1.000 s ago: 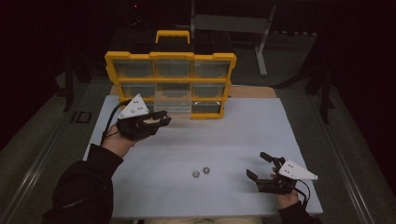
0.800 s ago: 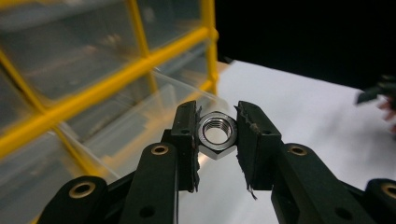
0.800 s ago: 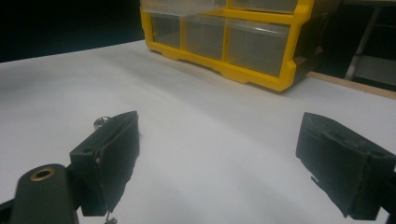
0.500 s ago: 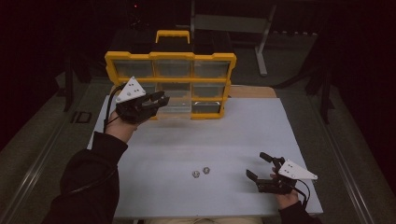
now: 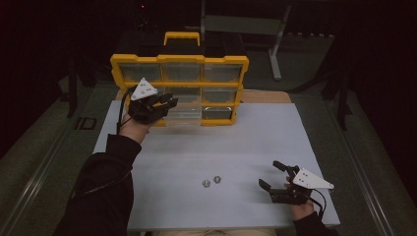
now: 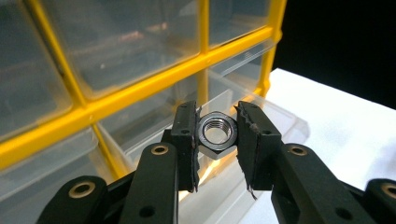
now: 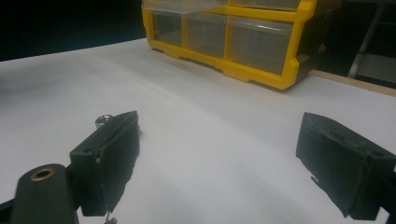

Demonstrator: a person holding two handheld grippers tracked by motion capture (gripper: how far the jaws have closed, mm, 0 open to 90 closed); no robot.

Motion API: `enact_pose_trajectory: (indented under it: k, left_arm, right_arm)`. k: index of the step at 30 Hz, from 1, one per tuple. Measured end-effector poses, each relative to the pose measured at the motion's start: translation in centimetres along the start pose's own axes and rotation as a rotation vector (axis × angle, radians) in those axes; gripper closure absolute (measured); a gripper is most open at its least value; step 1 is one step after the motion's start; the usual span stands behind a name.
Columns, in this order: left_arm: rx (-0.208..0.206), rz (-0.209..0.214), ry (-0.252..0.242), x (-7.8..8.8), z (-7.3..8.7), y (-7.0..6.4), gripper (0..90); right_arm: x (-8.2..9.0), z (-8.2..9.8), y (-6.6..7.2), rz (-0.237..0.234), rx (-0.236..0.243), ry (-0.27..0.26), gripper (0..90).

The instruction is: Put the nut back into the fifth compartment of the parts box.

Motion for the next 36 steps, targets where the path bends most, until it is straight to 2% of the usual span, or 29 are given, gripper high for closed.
enact_pose_trajectory:
  k: [4, 9, 14, 20, 24, 26, 27, 29, 33, 36]
  left_arm:
    - [0.016, -0.020, 0.042, -0.8, 0.2, 0.1, 68.6]
    - [0.048, -0.019, 0.105, -1.8, 0.1, 0.1, 68.6]
    - [0.044, -0.028, 0.175, -2.4, -0.1, 0.3, 68.5]
    - [0.024, -0.044, 0.232, -2.9, -0.2, 0.1, 68.5]
    - [0.028, -0.052, 0.246, -3.0, -0.1, 0.2, 68.5]
    - [0.034, -0.043, 0.238, -3.1, -0.2, 0.2, 67.9]
    - [0.038, -0.040, 0.227, -3.1, -0.3, 0.3, 66.1]
    - [0.048, -0.030, 0.208, -2.8, -0.6, 0.3, 55.0]
    - [0.070, -0.036, 0.168, -2.0, -1.5, 0.4, 38.6]
    - [0.088, -0.011, 0.151, -1.6, -1.9, 0.4, 24.9]
  right_arm:
    - [0.0, 0.0, 0.0, 0.000, 0.001, 0.002, 13.7]
    - [0.0, 0.1, 0.0, -0.002, -0.002, 0.006, 13.7]
    - [0.0, 0.1, 0.0, -0.003, -0.004, 0.006, 13.6]
    - [-0.1, 0.1, 0.0, -0.010, -0.005, 0.011, 13.6]
    - [-0.1, 0.1, 0.0, -0.016, -0.002, 0.013, 13.7]
    - [-0.1, 0.1, 0.0, -0.017, -0.004, 0.012, 13.7]
    - [-0.1, 0.1, 0.0, -0.017, -0.007, 0.013, 13.7]
    - [-0.2, 0.1, 0.0, -0.017, -0.008, 0.014, 13.7]
    - [-0.1, 0.1, 0.0, -0.017, -0.007, 0.013, 13.7]
    - [-0.1, 0.1, 0.0, -0.017, -0.008, 0.013, 13.6]
Point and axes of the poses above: each handheld gripper's, and its own axes: x roughly backward along the jaws, z roughly out of its underside, y roughly to its left, the point moved 3 cm from there along -x, roughly forward along the jaws, and after that the axes turned 8 degrees about y, right-handed, at the moved point
